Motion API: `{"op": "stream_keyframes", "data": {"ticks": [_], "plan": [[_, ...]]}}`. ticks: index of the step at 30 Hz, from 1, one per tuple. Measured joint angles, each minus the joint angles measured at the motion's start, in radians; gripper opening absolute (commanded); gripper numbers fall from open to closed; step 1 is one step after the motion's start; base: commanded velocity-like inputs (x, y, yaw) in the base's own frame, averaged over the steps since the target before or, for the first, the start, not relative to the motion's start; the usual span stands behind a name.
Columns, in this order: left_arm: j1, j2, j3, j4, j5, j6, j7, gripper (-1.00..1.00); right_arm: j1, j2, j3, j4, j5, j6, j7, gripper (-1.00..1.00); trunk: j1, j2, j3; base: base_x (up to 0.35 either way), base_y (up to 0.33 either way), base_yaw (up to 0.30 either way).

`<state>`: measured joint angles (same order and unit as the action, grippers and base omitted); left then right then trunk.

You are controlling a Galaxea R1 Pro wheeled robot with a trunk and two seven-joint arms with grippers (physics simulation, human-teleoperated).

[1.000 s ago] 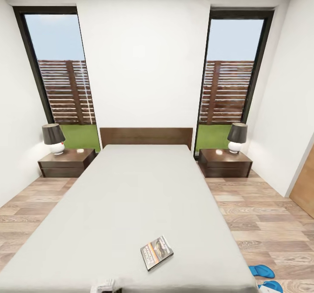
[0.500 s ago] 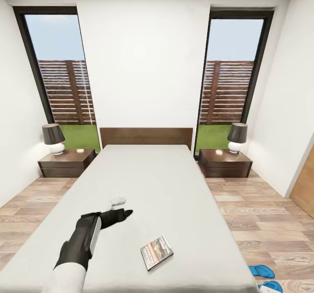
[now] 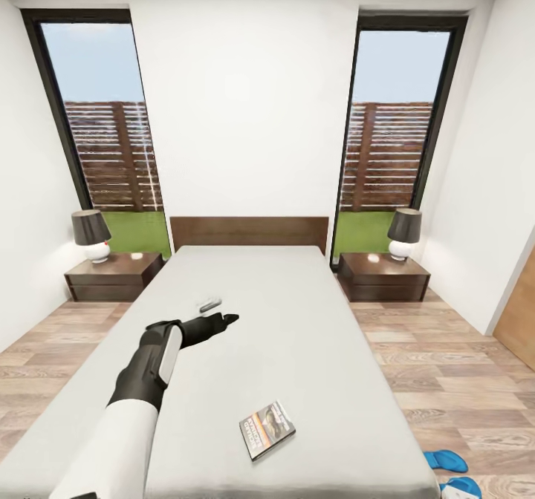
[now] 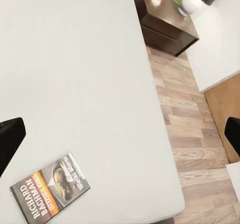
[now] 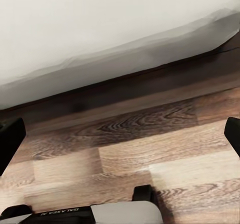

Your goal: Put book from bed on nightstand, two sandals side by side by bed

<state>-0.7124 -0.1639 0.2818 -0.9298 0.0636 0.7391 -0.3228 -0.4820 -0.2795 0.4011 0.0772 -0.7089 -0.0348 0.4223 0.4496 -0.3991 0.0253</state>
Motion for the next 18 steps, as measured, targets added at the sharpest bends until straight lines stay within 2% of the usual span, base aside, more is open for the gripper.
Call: {"op": "stream_keyframes", "data": {"ticks": [18], "plan": [[0.000, -0.003, 0.000, 0.009, 0.004, -0.001, -0.008, 1.00, 0.000, 0.000, -0.001, 0.000, -0.001, 0.002, 0.011, 1.00, 0.000, 0.000, -0.028, 0.000, 0.000, 0.000]]}}
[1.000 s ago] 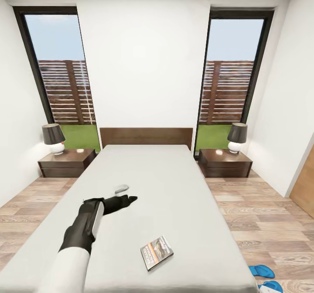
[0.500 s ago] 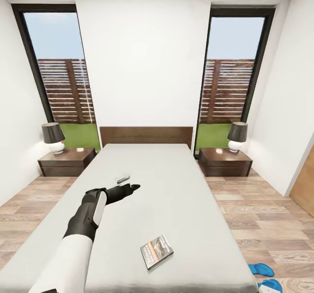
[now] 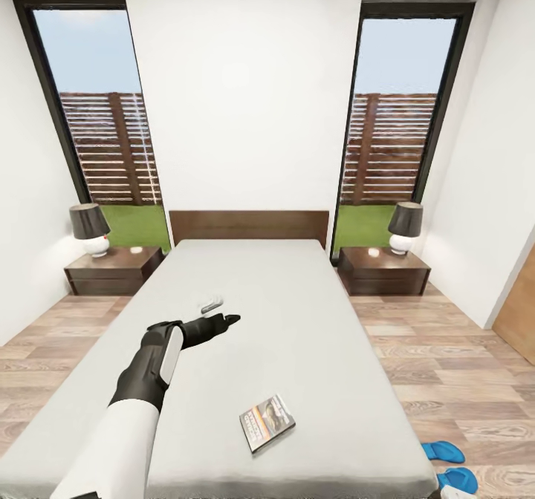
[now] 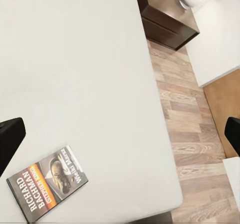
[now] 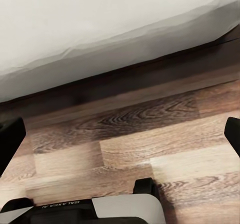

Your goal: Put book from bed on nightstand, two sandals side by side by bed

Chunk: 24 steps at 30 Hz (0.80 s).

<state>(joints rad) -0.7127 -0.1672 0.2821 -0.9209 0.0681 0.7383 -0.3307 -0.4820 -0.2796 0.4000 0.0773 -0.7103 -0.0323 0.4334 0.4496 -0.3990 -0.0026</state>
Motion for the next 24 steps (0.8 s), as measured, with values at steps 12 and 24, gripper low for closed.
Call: {"op": "stream_keyframes", "data": {"ticks": [12, 24], "plan": [[0.001, 0.000, -0.002, 0.022, 0.069, -0.001, -0.007, 1.00, 0.001, 0.000, 0.001, 0.000, 0.000, -0.001, 0.000, 1.00, 0.000, 0.001, -0.017, 0.000, 0.000, 0.000], [0.001, 0.001, -0.003, 0.023, 0.116, 0.000, -0.005, 1.00, 0.001, 0.000, 0.001, 0.000, 0.000, -0.001, -0.001, 1.00, 0.000, 0.002, -0.036, 0.000, 0.000, 0.000]]}}
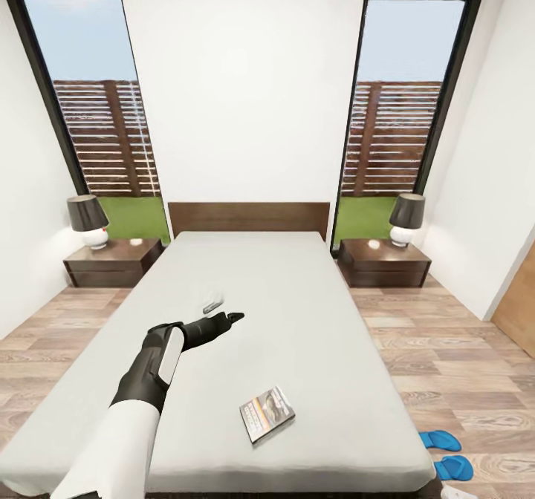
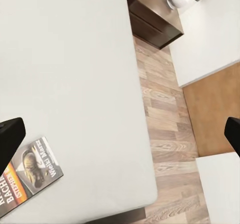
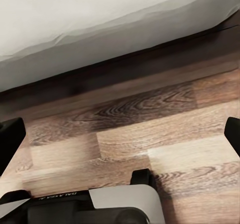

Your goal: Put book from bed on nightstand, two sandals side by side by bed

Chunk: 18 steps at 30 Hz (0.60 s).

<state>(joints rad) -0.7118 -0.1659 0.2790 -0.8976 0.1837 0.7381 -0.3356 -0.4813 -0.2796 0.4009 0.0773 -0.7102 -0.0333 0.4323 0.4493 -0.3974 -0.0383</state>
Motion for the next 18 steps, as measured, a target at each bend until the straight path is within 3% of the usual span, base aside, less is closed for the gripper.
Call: {"op": "stream_keyframes", "data": {"ticks": [18], "plan": [[0.001, -0.002, 0.000, 0.010, 0.001, 0.000, -0.002, 1.00, 0.000, 0.000, 0.000, 0.000, 0.001, -0.004, -0.004, 1.00, 0.000, 0.000, -0.028, 0.000, 0.000, 0.000]]}}
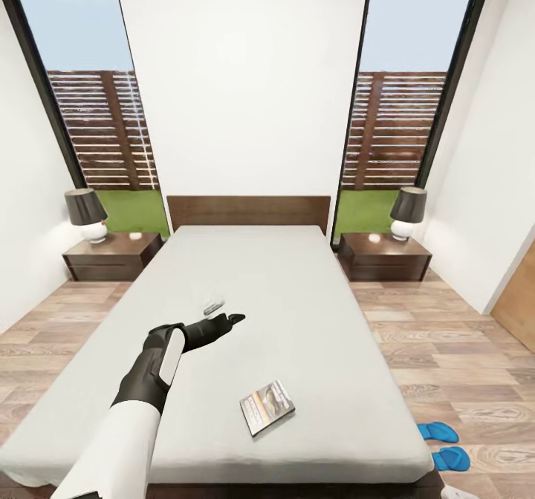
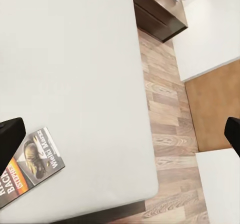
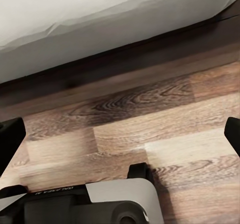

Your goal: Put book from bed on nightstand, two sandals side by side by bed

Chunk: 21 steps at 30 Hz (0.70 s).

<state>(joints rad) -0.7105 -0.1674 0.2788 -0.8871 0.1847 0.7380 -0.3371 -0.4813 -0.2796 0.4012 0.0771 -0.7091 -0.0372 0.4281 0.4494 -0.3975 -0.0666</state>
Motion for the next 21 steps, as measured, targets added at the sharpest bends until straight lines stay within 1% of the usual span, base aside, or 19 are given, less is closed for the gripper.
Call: {"op": "stream_keyframes", "data": {"ticks": [21], "plan": [[0.000, 0.000, 0.000, 0.004, 0.001, 0.000, 0.000, 1.00, 0.000, 0.000, 0.000, 0.000, 0.000, 0.000, 0.000, 1.00, 0.000, 0.000, -0.033, 0.000, 0.000, 0.000]]}}
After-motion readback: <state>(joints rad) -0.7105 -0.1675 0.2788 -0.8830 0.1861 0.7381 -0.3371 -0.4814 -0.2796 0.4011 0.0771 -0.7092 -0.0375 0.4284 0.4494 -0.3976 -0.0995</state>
